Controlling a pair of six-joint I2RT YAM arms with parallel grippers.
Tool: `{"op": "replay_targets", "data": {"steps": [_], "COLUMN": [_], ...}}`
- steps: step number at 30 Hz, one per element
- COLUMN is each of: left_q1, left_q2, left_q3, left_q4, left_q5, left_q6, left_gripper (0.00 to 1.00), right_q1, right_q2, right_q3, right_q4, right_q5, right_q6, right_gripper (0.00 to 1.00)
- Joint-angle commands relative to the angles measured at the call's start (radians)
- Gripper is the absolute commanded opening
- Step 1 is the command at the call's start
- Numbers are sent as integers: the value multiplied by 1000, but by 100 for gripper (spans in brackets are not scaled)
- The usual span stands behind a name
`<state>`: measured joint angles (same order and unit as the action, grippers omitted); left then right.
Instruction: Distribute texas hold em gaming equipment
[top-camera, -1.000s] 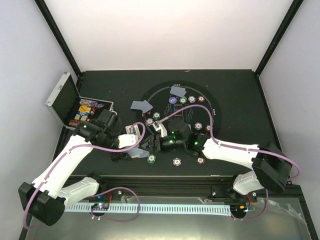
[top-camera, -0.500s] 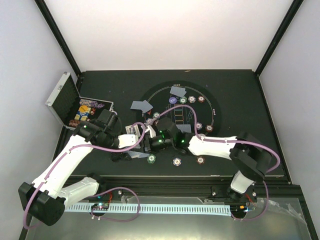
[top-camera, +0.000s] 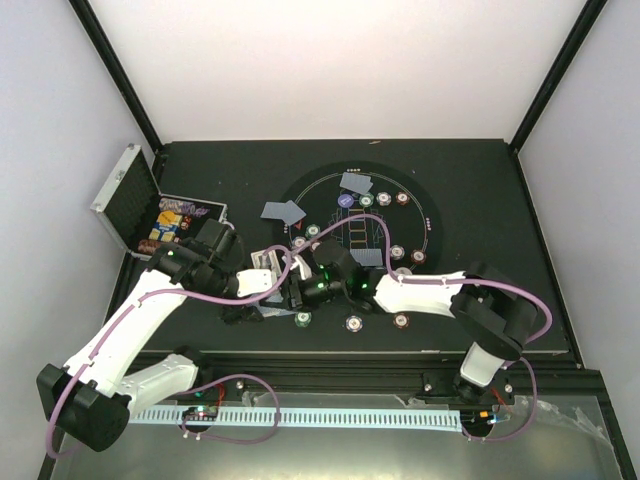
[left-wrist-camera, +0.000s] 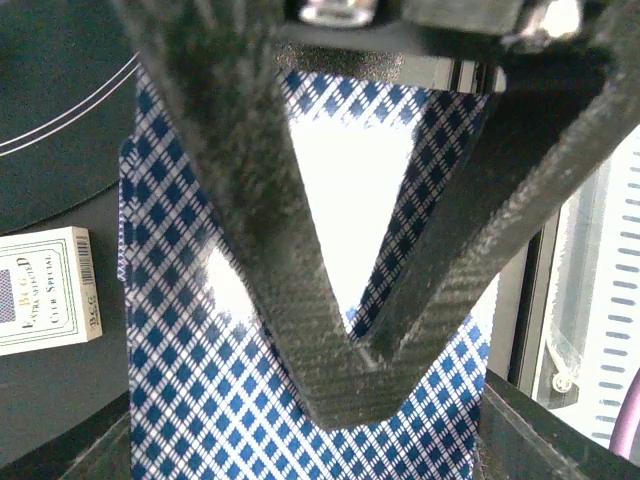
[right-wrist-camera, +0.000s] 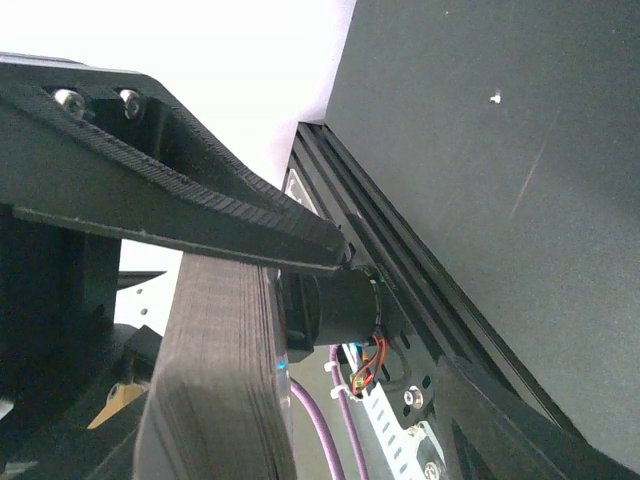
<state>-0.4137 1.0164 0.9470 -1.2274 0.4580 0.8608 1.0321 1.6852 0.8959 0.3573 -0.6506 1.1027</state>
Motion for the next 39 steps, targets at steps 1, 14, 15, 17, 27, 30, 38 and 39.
{"op": "replay_targets", "data": {"steps": [1,14,15,17,27,30,38,39], "left_q1": [1,1,1,1,1,1,1,1], "left_q2": [-10,-12,-12,-11,-9,-9,-9,-8], "left_q3": [44,47,46,44,43,39,41,42], "left_q4": [-12,-13,-12,-11,-8,-6,-4,-5], "left_q5": [35,34,33,33,32,30,30,31], "left_q6": [7,6,7,7,7,10,9,9], "left_gripper": [2,1,2,2,2,2,2,2], "right_q1": [-13,-66,-68,-70,-73,-74,-90,-95], "right_q2": [-31,-128,-137,-154,-222,-246,-291,-297], "right_q3": [-57,-92,-92,-86,-60,-62,-61,-63], "right_q4": [8,-89,-97,-121,-246,-255,-315,-323], "right_q5": [8,44,48,55,121,131,146,148], "right_q6": [-12,-69,-75,-86,-138,-142,-179,-183], "right_gripper": [61,51,49,47,33,23,15,14]}}
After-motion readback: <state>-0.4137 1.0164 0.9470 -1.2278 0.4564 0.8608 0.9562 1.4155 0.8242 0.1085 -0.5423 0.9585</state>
